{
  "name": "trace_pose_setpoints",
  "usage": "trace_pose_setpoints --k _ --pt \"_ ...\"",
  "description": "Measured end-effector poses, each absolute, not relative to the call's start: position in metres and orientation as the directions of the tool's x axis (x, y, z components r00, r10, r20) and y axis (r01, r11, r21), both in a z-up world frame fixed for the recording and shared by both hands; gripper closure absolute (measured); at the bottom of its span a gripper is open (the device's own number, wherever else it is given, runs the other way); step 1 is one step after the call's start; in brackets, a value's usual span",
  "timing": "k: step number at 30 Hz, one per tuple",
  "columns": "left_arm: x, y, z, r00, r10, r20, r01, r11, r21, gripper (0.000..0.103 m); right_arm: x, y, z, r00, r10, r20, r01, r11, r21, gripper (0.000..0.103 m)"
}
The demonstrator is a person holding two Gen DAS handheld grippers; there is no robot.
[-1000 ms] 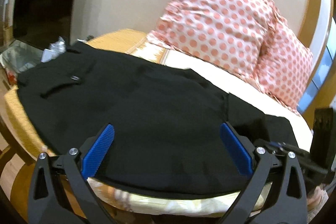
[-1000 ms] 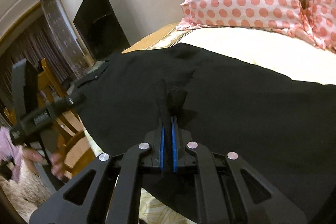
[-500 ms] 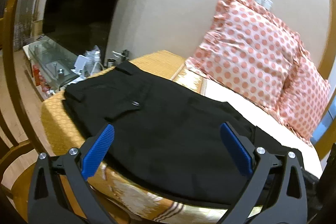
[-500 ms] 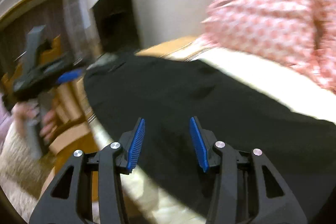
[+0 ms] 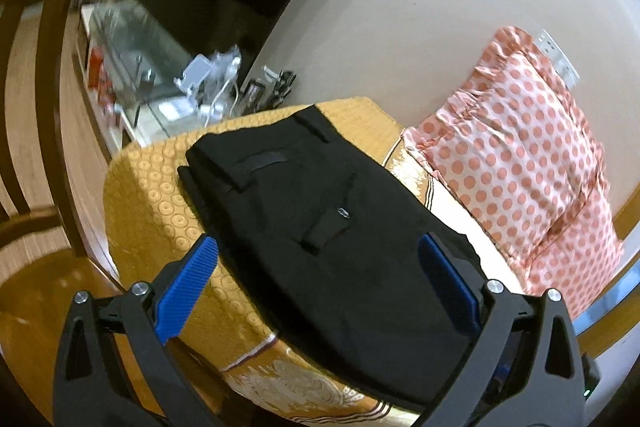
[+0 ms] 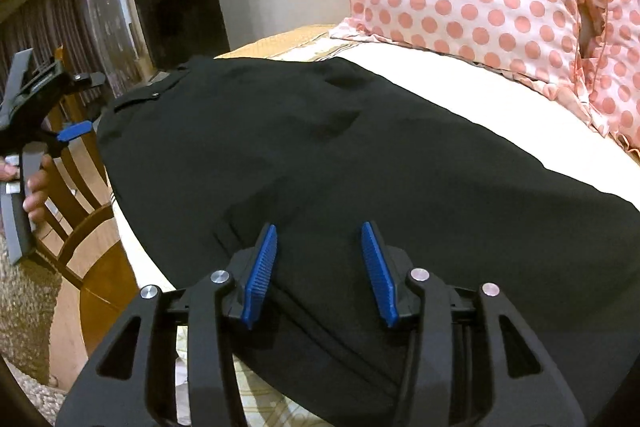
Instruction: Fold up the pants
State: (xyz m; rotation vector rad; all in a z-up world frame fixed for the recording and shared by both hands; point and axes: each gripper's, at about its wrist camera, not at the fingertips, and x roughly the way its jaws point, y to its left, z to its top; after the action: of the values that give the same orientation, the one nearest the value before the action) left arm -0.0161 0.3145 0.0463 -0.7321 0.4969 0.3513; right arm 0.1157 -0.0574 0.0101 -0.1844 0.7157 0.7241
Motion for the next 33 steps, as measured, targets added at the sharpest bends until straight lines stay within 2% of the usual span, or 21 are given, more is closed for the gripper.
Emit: trace_pose_setpoints --k 6,14,20,24,26,31,33 --pt "-0.007 0.339 0.025 0.820 0.010 -0.572 -0.469 0.585 -0.662 0.008 0.111 -0.055 0.013 0.529 0.541 -0.653 -0.667 0.742 0.075 0.053" --pt "-0.004 0.334 0.022 0.813 -0.025 -0.581 -0.458 0.588 -0.666 0.008 0.110 -0.054 0.013 0.530 0.541 -0.653 -0.669 0.740 0.070 0.052" --pt "-0.003 0.339 0.017 0.838 -0.116 -0.533 -0.401 0.531 -0.746 0.009 0.110 -0.054 0.013 0.531 0.541 -0.652 -0.670 0.739 0.068 0.051" --pt "-0.004 0.346 0.006 0.864 -0.221 -0.452 -0.330 0.430 -0.841 0.016 0.110 -0.054 0.013 0.531 0.541 -0.652 -0.670 0.739 0.066 0.051" --pt "-0.006 0.351 0.003 0.870 -0.216 -0.444 -0.337 0.397 -0.854 0.022 0.110 -0.054 0.013 0.531 0.541 -0.652 -0.670 0.739 0.067 0.051" --pt "-0.003 0.367 0.010 0.861 -0.099 -0.499 -0.413 0.437 -0.799 0.024 0.111 -0.054 0.013 0.531 0.541 -0.652 -0.670 0.739 0.067 0.050" --pt "0.002 0.375 0.010 0.862 -0.093 -0.498 -0.415 0.435 -0.799 0.024 0.110 -0.054 0.013 0.531 0.541 -0.652 -0.671 0.739 0.067 0.050"
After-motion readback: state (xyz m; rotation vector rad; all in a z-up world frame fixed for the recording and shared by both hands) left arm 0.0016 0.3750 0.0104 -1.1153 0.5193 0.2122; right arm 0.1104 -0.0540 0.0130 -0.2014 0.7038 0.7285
